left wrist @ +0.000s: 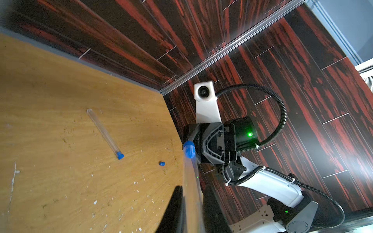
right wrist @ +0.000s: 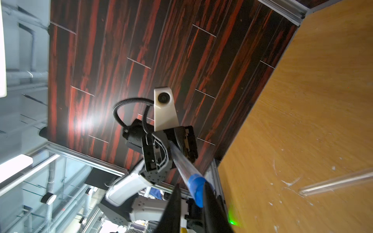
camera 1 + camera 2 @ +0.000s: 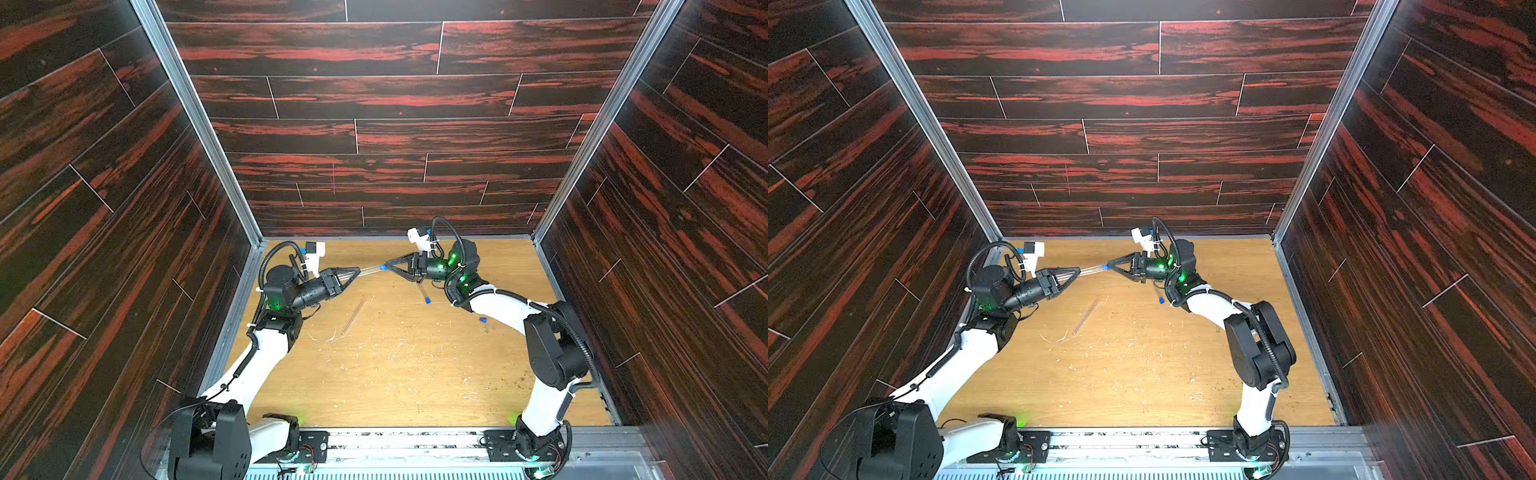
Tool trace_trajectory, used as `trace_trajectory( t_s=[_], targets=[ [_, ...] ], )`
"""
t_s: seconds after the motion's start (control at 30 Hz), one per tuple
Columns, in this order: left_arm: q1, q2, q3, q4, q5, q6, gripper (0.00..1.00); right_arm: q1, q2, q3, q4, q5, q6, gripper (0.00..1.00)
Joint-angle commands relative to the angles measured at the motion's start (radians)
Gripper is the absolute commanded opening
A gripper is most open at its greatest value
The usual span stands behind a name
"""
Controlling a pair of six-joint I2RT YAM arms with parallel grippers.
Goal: Insert stoppers into test tubes
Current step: Insert the stopper into the test tube, then place the test tube at the center of the board.
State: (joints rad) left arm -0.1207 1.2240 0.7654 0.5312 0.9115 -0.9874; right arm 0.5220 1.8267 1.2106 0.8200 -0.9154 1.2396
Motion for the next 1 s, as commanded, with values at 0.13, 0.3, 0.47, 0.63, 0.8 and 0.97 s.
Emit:
trace_trajectory(
  t_s=[0.13, 0.3, 0.47, 0.63, 0.8, 0.97],
  targets=[
    [-0.060, -0.001, 0.014, 0.066, 0.093, 0.003, 0.05, 0.030, -0.113, -0.077, -0.153, -0.154, -0.098, 0.36],
    [-0.055, -0.003, 0.014, 0.054, 0.101, 0.012, 0.05, -0.025, -0.179, -0.121, -0.224, -0.153, -0.152, 0.40],
    [-0.055, 0.002, 0.020, 0.039, 0.123, 0.030, 0.05, -0.062, -0.264, -0.130, -0.424, -0.152, -0.312, 0.45],
    [-0.054, 0.001, 0.043, -0.045, 0.157, 0.084, 0.05, -0.076, -0.351, -0.052, -0.839, -0.045, -0.658, 0.52],
    [-0.054, -0.007, 0.040, -0.100, 0.183, 0.148, 0.05, -0.076, -0.448, -0.013, -1.089, 0.189, -0.918, 0.55],
    [-0.054, -0.011, 0.069, -0.264, 0.223, 0.290, 0.05, -0.071, -0.612, -0.141, -0.960, 0.311, -1.060, 0.55]
  ],
)
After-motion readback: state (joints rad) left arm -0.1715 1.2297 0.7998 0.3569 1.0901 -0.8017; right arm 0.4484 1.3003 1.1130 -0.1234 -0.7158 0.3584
